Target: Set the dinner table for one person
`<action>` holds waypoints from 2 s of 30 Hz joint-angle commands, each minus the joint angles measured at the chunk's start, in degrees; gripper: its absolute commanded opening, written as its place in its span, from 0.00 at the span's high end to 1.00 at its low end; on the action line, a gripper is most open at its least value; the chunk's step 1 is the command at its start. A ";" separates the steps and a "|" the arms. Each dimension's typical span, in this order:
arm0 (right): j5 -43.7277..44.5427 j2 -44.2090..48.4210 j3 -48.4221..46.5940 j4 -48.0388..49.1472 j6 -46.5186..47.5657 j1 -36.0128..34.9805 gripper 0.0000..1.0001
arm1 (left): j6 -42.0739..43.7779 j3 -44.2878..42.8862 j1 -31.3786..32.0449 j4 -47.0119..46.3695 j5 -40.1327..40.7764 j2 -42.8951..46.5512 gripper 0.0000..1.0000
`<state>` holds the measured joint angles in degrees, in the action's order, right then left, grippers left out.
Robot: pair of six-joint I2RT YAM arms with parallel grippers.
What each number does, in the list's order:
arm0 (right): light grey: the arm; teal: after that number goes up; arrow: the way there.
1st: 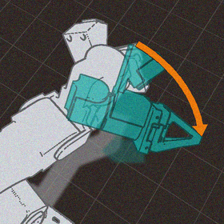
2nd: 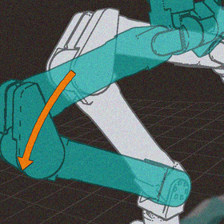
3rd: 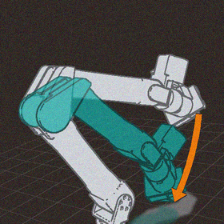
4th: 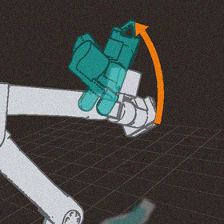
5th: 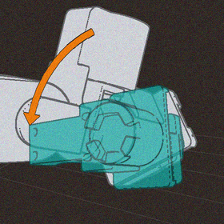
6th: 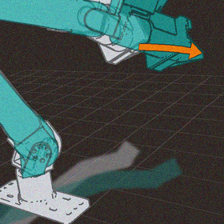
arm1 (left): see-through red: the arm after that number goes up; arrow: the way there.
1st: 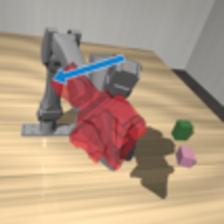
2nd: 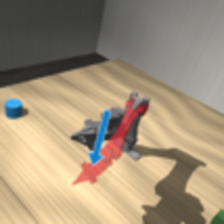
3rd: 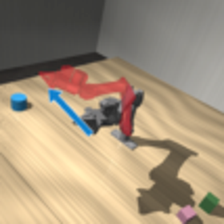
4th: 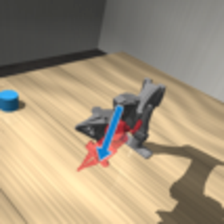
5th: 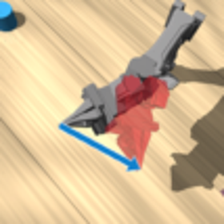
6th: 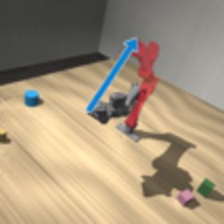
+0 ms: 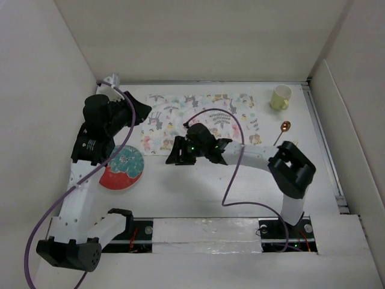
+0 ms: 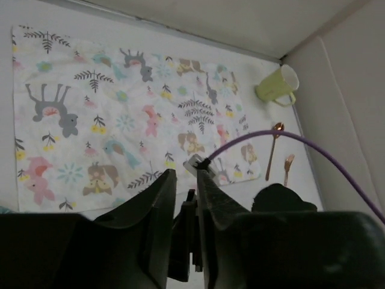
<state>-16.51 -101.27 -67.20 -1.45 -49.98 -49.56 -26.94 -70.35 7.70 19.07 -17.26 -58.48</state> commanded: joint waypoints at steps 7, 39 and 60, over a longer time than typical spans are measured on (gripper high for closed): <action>-1.25 -20.88 -17.60 13.14 -10.22 -8.53 0.39 | 2.60 5.57 9.86 5.54 3.02 7.41 0.68; -2.29 -7.30 -25.01 8.58 -17.01 2.87 1.00 | 7.07 -8.49 19.98 7.41 27.28 9.00 0.43; -19.87 -14.12 -21.58 3.12 -7.86 31.98 1.00 | 4.09 -1.11 19.98 -3.07 18.93 -8.40 0.44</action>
<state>-26.28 -120.07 -86.43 -10.24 -57.45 -16.91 -22.37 -71.57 27.55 19.75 2.00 -67.94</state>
